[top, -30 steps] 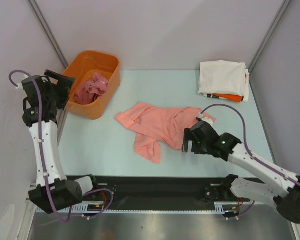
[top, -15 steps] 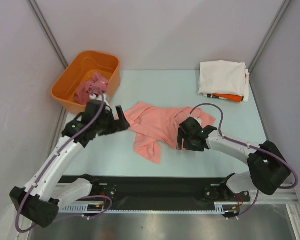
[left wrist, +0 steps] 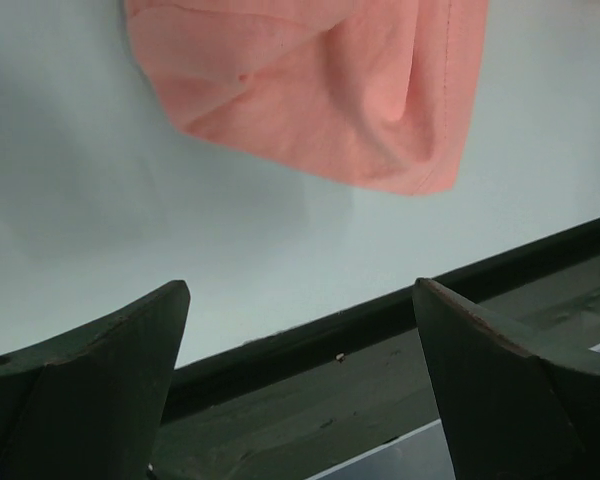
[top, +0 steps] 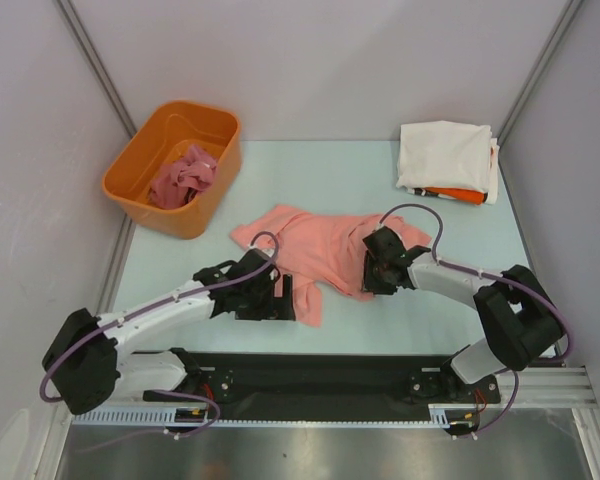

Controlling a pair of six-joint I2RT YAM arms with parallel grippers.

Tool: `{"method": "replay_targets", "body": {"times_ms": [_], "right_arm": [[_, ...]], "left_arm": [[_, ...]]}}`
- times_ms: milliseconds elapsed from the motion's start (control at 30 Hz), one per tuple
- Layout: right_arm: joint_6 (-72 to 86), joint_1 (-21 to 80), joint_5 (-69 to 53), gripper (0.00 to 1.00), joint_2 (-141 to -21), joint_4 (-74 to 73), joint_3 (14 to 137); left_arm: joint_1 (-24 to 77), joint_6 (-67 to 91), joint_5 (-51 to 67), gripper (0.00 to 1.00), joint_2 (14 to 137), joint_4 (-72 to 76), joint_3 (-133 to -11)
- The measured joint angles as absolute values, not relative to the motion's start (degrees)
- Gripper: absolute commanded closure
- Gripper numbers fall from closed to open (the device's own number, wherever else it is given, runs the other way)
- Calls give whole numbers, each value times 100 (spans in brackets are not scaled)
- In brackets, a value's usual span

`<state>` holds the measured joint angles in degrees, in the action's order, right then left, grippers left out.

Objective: Fold and stack the t-shirts
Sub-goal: Flatten the tshirt out

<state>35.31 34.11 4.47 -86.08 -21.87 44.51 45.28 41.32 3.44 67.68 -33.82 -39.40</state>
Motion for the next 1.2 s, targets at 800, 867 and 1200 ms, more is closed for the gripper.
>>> {"method": "replay_targets", "body": {"times_ms": [800,867,1200], "right_arm": [[3514,2888,-445,100,-7922,-2082,4263],[3509,2768,-615,100,-7850,-2097,4263],[3638,952,-2563,100,-7585,-2716,5395]], "left_arm": [[5376,4792,434,97,9244,-1682,-4751],[5419,4797,429,100,9485,-1669,-4915],[5221,4493,-644,100,8090,-3854,-5249]]}}
